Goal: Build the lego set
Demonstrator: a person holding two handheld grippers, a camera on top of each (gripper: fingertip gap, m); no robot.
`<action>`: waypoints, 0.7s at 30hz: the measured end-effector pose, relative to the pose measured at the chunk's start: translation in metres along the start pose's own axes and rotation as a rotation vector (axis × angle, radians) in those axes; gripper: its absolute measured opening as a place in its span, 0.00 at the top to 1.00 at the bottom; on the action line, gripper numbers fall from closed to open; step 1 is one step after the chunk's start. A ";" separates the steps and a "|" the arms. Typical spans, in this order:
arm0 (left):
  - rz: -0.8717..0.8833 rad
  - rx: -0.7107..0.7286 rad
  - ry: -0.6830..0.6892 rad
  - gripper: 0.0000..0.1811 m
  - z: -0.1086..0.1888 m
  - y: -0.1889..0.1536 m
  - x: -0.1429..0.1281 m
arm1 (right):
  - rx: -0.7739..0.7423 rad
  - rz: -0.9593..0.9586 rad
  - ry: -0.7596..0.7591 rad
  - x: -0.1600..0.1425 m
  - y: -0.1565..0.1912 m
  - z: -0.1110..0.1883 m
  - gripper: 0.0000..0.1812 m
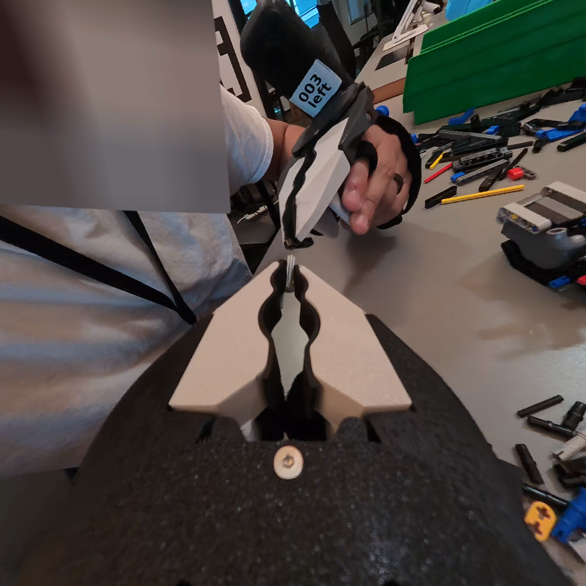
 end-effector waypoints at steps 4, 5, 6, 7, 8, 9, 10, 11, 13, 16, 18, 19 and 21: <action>-0.022 -0.004 -0.009 0.97 0.000 -0.002 0.001 | 0.013 0.003 -0.004 0.002 0.002 -0.003 0.98; -0.023 -0.004 -0.008 0.97 0.000 -0.002 0.001 | 0.022 0.001 -0.014 0.003 0.003 -0.003 0.98; -0.024 -0.001 -0.014 0.97 0.000 -0.002 0.002 | 0.027 -0.005 -0.019 0.003 0.002 -0.003 0.98; -0.022 -0.007 -0.016 0.97 0.000 -0.003 0.002 | 0.027 -0.010 -0.027 0.003 0.002 -0.003 0.98; -0.021 -0.009 -0.014 0.97 0.000 -0.003 0.002 | 0.033 -0.018 -0.028 0.002 0.001 -0.004 0.98; -0.023 -0.011 -0.015 0.97 0.000 -0.003 0.001 | 0.040 -0.025 -0.030 0.001 0.001 -0.004 0.98; -0.020 -0.016 -0.015 0.97 0.000 -0.004 0.001 | 0.045 -0.029 -0.033 0.001 0.000 -0.005 0.98; -0.015 -0.024 -0.017 0.97 0.000 -0.004 0.001 | 0.054 -0.035 -0.033 0.000 0.000 -0.006 0.98; -0.003 -0.029 -0.024 0.97 0.000 -0.004 0.001 | 0.067 -0.048 -0.044 0.000 0.000 -0.006 0.98; 0.016 -0.045 -0.046 0.97 0.001 -0.004 0.001 | 0.086 -0.075 -0.050 0.001 0.001 -0.008 0.98; 0.037 -0.045 -0.055 0.97 0.002 -0.003 0.000 | 0.083 -0.124 -0.062 0.002 -0.001 -0.008 0.98; 0.033 -0.040 -0.052 0.97 0.003 -0.002 -0.002 | 0.076 -0.155 -0.064 0.003 -0.002 -0.008 0.98; 0.018 -0.039 -0.036 0.97 0.004 -0.001 -0.004 | 0.068 -0.199 -0.059 0.002 -0.004 -0.009 0.98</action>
Point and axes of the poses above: each gripper's, where its closed fingertips meet, z back along the fingers, x out of its top, y = z × x across the jaws, the point moved 8 cm from there along z, back along the fingers, and after that the axes turned 8 degrees about x, right-handed, at the moved point
